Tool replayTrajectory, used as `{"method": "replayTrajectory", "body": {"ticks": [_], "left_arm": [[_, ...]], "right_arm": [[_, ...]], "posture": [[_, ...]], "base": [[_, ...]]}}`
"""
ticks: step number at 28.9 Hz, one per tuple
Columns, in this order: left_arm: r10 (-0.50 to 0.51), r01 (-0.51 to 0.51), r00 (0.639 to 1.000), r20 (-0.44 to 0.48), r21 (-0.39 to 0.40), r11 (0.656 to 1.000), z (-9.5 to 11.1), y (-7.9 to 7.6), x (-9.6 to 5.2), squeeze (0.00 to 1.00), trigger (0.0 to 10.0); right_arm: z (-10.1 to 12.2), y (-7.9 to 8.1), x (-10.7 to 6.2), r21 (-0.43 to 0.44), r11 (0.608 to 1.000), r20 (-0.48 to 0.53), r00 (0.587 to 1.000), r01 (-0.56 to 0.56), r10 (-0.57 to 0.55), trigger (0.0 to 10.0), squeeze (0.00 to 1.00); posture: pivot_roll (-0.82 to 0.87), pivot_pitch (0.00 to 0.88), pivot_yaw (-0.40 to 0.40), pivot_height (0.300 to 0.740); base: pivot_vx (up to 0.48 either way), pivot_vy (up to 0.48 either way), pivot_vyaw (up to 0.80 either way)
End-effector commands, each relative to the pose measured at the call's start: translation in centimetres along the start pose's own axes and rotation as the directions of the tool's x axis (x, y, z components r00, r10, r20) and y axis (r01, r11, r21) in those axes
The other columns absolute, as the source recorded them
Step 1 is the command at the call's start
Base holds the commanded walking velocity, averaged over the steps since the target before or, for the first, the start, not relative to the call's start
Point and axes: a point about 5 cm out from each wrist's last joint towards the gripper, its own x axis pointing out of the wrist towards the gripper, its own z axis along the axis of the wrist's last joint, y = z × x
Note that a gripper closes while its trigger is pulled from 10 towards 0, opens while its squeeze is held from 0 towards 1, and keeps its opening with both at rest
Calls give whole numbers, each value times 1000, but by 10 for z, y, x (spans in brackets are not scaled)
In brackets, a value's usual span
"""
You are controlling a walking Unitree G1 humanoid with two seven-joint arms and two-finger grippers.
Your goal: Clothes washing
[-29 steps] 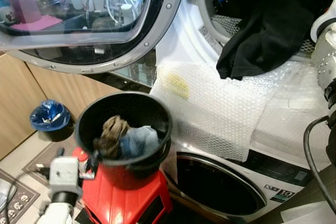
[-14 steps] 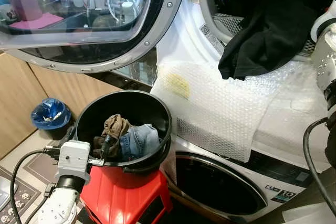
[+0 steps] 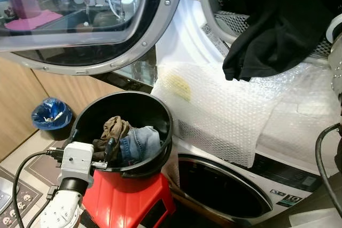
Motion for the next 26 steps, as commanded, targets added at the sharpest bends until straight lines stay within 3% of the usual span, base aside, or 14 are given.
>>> {"method": "replayTrajectory", "body": {"ticks": [1,14,26], "left_arm": [[20,-20,1000,12,14,1000,5,5,1,0,10000],[19,-19,1000,13,6,1000,5,5,3,0,10000],[6,-6,1000,-2,-6,1000,1,1,3,0,10000]], "right_arm": [[4,4,-1,43,998,30,999,-36,35,10000,0],[20,0,-8,60,993,116,989,-97,90,10000,0],[24,-5,-43,36,975,143,967,-218,210,10000,0]], "posture": [[70,153,15,740],[66,146,14,740],[52,145,10,740]], "base": [[0,0,0],[0,0,0],[0,0,0]]}}
